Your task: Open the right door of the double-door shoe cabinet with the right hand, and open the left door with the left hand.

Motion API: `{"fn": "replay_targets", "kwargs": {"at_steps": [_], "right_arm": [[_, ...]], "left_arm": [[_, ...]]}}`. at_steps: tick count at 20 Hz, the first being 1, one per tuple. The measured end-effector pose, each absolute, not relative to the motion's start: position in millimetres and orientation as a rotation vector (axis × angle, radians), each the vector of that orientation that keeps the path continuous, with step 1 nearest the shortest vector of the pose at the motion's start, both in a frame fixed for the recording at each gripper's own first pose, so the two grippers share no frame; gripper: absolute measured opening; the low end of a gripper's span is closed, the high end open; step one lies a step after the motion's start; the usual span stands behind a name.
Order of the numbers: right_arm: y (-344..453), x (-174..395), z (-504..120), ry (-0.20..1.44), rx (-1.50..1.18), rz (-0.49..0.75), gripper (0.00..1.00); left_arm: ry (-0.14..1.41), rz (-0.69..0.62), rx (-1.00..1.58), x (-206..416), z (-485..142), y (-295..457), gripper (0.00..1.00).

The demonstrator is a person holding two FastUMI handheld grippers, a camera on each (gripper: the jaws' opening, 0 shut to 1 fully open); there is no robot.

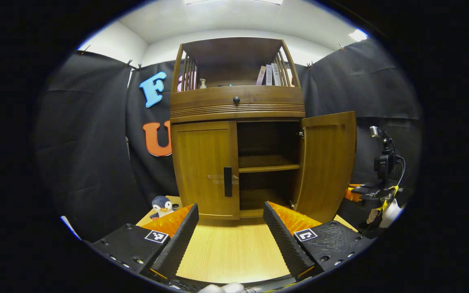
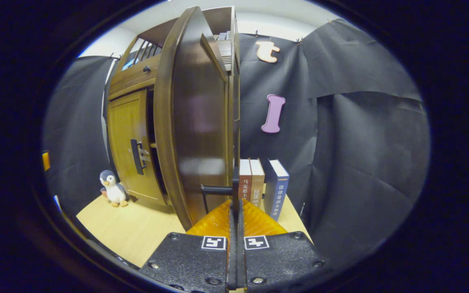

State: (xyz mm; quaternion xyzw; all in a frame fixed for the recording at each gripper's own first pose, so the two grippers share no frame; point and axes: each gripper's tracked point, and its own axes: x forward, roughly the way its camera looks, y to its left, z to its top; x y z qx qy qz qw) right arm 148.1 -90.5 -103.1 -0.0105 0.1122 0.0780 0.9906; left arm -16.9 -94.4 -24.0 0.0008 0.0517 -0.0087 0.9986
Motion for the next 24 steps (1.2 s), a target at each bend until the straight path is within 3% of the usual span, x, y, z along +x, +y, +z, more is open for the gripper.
{"fn": "replay_targets", "kwargs": {"at_steps": [10, 16, 17, 18, 19, 20, 21, 22, 23, 24], "right_arm": [[-112, 155, -103, 0.238, -0.004, 0.26, 0.03], [-116, 151, -101, 0.239, -0.029, 0.233, 0.03], [-118, 148, -98, 0.23, -0.032, 0.226, 0.11], [-120, 144, -94, 0.223, -0.036, 0.212, 0.1], [-124, 140, -89, 0.213, -0.041, 0.196, 0.22], [-127, 136, -82, 0.203, -0.047, 0.174, 0.2], [-131, 131, -78, 0.193, -0.048, 0.151, 0.27], [-135, 125, -72, 0.187, -0.045, 0.124, 0.45], [-138, 119, -68, 0.185, -0.035, 0.097, 0.55], [-139, 111, -62, 0.181, -0.02, 0.075, 0.6]], "left_arm": [[0.117, 0.058, -0.012, -21, -25, -117, 0.96], [0.118, 0.058, -0.01, -22, -25, -112, 0.96], [0.117, 0.055, -0.009, -22, -24, -110, 0.96], [0.117, 0.052, -0.009, -22, -25, -107, 0.96], [0.115, 0.048, -0.009, -21, -24, -104, 0.96], [0.114, 0.044, -0.007, -20, -25, -100, 0.96], [0.112, 0.038, -0.006, -17, -25, -97, 0.96], [0.112, 0.033, -0.006, -15, -25, -93, 0.96], [0.109, 0.027, -0.013, -13, -24, -90, 0.96], [0.105, 0.017, -0.02, -10, -23, -88, 0.96]]}}
